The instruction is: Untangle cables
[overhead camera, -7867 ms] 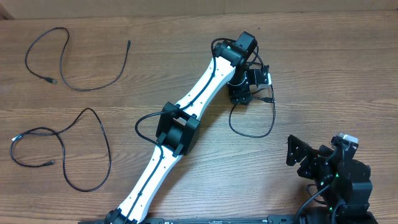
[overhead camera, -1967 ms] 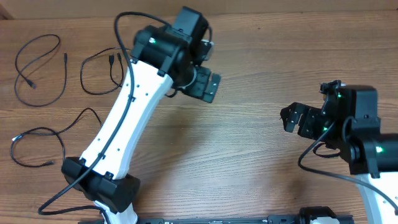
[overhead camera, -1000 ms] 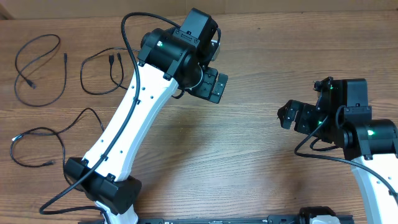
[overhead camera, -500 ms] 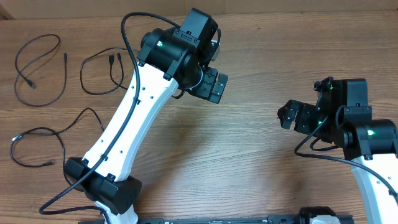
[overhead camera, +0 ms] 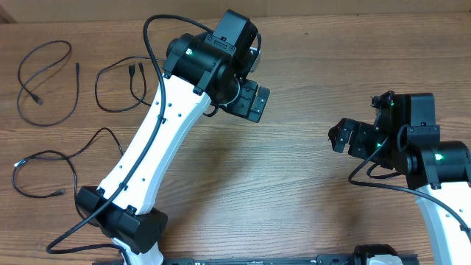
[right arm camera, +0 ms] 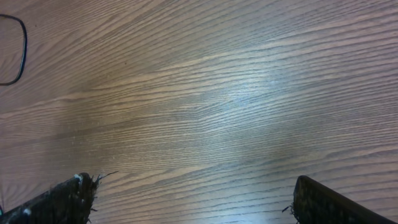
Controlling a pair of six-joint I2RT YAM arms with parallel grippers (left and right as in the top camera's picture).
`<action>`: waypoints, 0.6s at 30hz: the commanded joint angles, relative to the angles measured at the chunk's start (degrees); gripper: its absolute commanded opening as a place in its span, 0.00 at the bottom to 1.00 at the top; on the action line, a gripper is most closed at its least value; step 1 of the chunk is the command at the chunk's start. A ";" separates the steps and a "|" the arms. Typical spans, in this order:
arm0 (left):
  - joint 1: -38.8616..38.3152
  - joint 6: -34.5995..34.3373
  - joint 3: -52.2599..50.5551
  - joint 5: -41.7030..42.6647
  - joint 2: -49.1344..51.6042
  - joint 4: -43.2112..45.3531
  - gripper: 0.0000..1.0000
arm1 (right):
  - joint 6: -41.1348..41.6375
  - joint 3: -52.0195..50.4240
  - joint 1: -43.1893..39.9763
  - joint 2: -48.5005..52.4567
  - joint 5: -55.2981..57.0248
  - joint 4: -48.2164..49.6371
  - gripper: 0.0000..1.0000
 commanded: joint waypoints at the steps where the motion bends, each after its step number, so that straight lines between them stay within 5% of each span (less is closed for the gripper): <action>1: -0.17 -1.03 -0.24 -0.20 -1.36 0.02 1.00 | -0.28 1.31 -0.11 0.00 0.07 0.13 1.00; 10: 0.92 -0.94 -0.24 -2.93 -1.79 -1.88 1.00 | -0.28 1.31 -0.11 0.00 0.04 0.15 1.00; 18: 0.55 0.46 -0.26 -3.17 -8.17 12.61 0.99 | -0.28 1.31 -0.11 0.00 0.04 0.13 1.00</action>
